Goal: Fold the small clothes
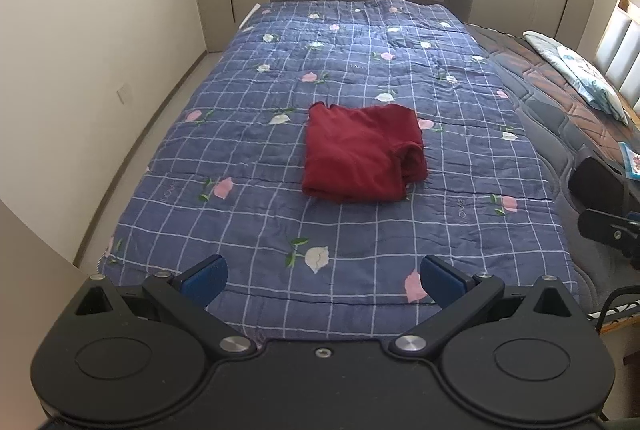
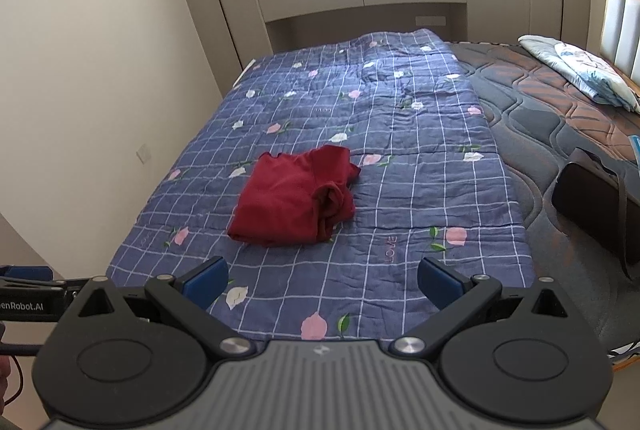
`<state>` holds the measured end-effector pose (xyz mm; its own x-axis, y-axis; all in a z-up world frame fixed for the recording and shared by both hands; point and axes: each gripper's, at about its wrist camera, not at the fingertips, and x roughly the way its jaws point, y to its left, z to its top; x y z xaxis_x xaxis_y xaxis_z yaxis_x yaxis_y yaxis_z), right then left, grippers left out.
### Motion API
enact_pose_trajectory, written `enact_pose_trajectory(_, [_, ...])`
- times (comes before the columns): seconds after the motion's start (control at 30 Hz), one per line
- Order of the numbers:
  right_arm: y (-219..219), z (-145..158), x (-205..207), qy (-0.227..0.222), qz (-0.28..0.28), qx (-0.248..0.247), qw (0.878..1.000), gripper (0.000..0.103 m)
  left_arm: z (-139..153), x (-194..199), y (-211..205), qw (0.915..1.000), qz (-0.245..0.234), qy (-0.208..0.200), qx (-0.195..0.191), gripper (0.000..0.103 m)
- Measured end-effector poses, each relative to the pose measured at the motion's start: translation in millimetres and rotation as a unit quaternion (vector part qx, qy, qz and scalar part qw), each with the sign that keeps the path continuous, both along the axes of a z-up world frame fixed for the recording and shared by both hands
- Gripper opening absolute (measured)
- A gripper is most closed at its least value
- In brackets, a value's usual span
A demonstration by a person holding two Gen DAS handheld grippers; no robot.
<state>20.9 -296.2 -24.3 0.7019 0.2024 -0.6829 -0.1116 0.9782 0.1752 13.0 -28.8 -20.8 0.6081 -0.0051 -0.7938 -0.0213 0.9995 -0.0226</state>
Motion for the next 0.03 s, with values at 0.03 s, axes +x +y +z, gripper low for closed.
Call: enact_pose_trajectory(0.03, [1.2,-1.0,2.0,0.004,0.001,-0.001,1.000,0.103,-1.3,1.8,0.0,1.0000,0.000,0.003,-0.002,0.102])
